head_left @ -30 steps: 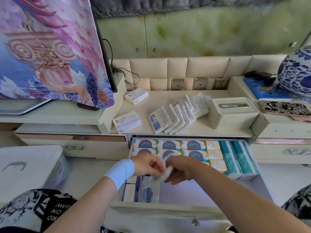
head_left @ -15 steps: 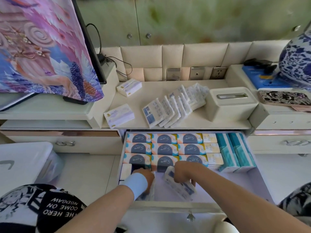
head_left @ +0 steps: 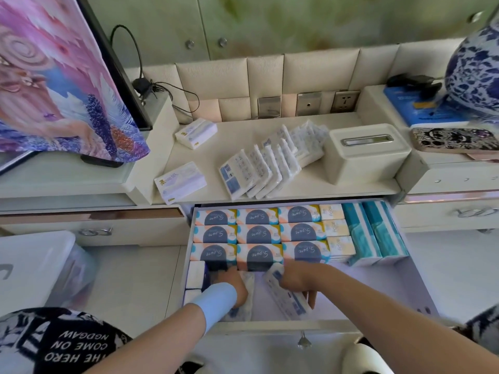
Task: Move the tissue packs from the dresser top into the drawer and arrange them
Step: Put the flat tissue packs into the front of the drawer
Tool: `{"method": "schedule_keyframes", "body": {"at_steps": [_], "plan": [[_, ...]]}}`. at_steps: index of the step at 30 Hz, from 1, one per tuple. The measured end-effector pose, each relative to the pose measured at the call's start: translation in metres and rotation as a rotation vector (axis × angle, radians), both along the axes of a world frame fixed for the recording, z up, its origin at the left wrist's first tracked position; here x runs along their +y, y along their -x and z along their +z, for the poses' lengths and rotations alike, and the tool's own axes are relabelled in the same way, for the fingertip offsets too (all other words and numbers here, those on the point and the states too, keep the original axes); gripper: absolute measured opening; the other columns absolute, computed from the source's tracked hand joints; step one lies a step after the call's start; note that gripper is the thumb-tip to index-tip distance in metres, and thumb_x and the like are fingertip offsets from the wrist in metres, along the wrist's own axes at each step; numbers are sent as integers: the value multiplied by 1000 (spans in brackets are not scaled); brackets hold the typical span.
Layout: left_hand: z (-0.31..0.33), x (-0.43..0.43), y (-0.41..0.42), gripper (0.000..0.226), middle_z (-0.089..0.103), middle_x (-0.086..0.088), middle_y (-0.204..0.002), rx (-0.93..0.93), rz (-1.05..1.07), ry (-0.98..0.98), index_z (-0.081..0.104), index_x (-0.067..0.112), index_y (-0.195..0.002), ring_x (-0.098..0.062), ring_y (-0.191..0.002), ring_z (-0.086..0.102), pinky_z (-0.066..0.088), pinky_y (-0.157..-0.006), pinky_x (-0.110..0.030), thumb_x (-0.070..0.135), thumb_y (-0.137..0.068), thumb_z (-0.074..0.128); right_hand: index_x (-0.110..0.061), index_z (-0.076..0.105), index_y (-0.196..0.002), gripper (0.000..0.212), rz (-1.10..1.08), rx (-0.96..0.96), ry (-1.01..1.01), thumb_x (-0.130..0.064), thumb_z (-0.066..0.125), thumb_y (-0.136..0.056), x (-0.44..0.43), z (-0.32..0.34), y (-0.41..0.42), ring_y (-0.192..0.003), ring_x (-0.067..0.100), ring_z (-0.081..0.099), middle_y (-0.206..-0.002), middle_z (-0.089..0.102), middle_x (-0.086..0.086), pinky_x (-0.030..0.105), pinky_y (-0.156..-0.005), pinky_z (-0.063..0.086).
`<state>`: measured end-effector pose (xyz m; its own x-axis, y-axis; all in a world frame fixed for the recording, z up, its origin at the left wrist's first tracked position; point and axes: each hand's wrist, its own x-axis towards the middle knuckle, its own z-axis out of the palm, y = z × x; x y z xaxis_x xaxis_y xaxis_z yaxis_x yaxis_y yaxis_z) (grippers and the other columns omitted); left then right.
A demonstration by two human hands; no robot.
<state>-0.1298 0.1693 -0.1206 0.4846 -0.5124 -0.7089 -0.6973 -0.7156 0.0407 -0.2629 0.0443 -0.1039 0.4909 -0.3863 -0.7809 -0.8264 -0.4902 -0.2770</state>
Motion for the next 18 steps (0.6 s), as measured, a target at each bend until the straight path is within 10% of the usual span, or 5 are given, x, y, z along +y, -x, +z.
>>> {"method": "schedule_keyframes", "body": {"at_steps": [10, 18], "plan": [[3, -5, 5, 65, 50, -8, -141, 199, 324, 94, 41, 17, -145, -26, -123, 53, 47, -100, -32, 41, -90, 65, -19, 52, -126, 43, -151, -101, -88, -38, 52, -88, 2, -28, -2, -107, 23, 63, -124, 64, 6, 42, -95, 53], [21, -9, 1, 45, 66, -18, -116, 596, 588, 150, 50, 9, -131, -33, -99, 69, 60, -81, -44, 18, -91, 67, -5, 52, -126, 35, -412, -79, -316, -25, 46, -98, 14, -17, -10, -87, 34, 74, -110, 70, 18, 48, -72, 62]]}}
